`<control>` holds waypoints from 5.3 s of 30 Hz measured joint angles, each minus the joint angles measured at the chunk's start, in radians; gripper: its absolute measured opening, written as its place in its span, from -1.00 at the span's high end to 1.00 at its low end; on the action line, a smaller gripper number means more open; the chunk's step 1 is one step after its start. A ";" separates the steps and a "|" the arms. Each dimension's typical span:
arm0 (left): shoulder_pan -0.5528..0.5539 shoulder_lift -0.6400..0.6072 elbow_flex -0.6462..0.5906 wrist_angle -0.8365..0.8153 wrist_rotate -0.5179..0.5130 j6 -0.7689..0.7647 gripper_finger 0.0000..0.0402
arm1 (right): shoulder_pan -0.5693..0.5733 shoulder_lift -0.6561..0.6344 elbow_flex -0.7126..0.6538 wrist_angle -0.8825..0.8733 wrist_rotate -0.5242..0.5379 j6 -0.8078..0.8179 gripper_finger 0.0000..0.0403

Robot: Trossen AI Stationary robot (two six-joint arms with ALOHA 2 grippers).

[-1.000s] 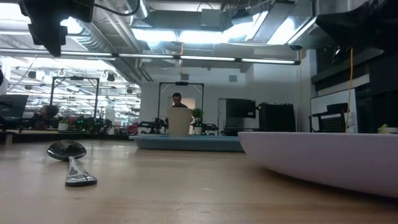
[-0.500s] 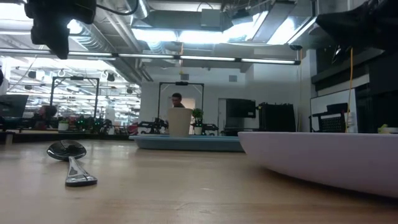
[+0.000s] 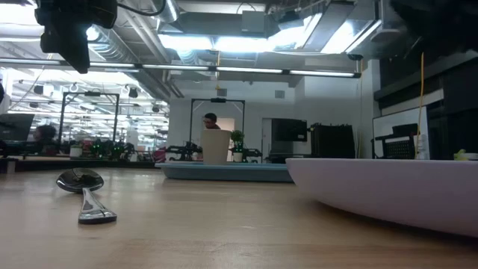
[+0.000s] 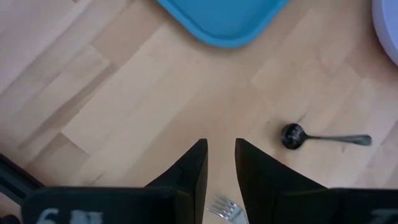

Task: Pick and place plate/cup/fork/spoon on tray
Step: Put the purple plate on the blue tray to the bottom right of the white cup

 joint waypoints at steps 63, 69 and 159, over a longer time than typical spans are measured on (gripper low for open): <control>0.000 0.000 0.000 0.000 -0.173 0.007 0.63 | -0.038 1.631 1.231 -1.621 -0.697 -0.154 0.85; 0.000 0.000 0.000 0.000 -0.197 0.006 0.63 | 0.001 1.638 1.230 -1.631 -0.600 -0.192 0.85; 0.000 0.000 0.000 0.000 -0.179 0.001 0.63 | 0.044 1.641 0.873 -1.138 -0.385 -0.031 -0.01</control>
